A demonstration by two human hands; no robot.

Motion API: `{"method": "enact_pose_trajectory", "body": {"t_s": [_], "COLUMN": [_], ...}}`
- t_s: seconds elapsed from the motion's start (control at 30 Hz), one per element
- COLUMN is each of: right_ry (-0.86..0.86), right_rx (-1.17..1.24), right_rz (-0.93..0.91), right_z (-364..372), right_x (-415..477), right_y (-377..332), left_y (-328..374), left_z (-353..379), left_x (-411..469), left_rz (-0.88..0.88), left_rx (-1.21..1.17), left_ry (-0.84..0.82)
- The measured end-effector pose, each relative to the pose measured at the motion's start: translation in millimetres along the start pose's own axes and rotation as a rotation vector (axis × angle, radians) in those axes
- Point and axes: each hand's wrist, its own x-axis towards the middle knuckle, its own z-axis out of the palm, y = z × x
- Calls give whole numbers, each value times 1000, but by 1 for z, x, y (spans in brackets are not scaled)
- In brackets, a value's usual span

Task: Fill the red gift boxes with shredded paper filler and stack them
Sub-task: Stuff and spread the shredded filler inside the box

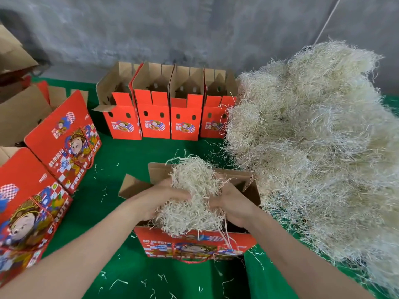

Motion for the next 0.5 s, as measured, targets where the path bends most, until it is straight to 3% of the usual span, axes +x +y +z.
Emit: {"method": "enact_pose_trajectory", "body": {"t_s": [0.1, 0.23, 0.37, 0.5], "right_ry": [-10, 287, 95, 226], "right_rx": [88, 59, 42, -203], "right_rz": [-42, 61, 144, 171], "right_z": [-9, -27, -10, -19], "right_x": [-3, -4, -3, -6], "right_y": [2, 8, 8, 4], "left_y": [1, -3, -2, 1], "left_z": [2, -9, 0, -6], "left_x": [5, 7, 6, 6], "left_rz": [44, 41, 70, 95], "left_rx": [49, -67, 28, 34], "left_ry": [137, 200, 51, 51]}}
